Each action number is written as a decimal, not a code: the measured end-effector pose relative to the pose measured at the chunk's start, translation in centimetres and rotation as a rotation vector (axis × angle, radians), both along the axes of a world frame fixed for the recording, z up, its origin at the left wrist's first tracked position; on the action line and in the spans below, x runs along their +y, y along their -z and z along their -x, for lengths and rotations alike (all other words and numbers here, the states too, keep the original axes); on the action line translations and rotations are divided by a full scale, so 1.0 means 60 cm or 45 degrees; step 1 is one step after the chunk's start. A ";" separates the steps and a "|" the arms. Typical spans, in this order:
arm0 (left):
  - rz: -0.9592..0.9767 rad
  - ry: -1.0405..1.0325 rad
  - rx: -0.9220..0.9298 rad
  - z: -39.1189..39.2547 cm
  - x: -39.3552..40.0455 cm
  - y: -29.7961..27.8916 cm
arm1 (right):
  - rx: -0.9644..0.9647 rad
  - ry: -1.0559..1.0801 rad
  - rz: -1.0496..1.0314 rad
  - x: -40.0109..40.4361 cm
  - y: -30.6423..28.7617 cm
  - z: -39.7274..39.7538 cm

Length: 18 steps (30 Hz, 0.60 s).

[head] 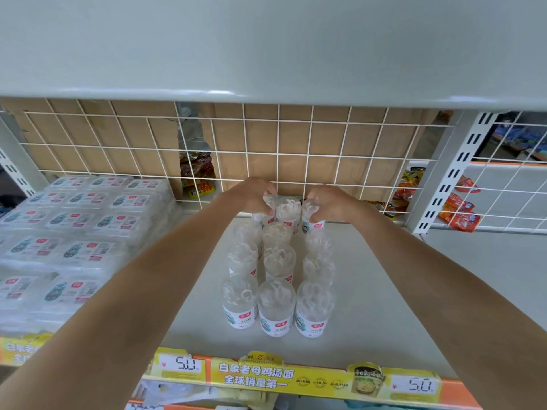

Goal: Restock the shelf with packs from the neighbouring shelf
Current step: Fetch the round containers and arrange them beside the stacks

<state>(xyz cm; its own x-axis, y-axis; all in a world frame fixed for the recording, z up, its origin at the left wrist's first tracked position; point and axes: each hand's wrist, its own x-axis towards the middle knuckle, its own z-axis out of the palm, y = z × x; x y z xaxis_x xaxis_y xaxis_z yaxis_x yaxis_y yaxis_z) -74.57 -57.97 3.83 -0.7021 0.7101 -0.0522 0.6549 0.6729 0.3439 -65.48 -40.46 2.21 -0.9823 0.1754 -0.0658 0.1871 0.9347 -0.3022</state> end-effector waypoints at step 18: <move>0.183 0.013 -0.478 -0.028 -0.091 -0.017 | -0.272 -0.093 0.144 -0.042 -0.031 -0.090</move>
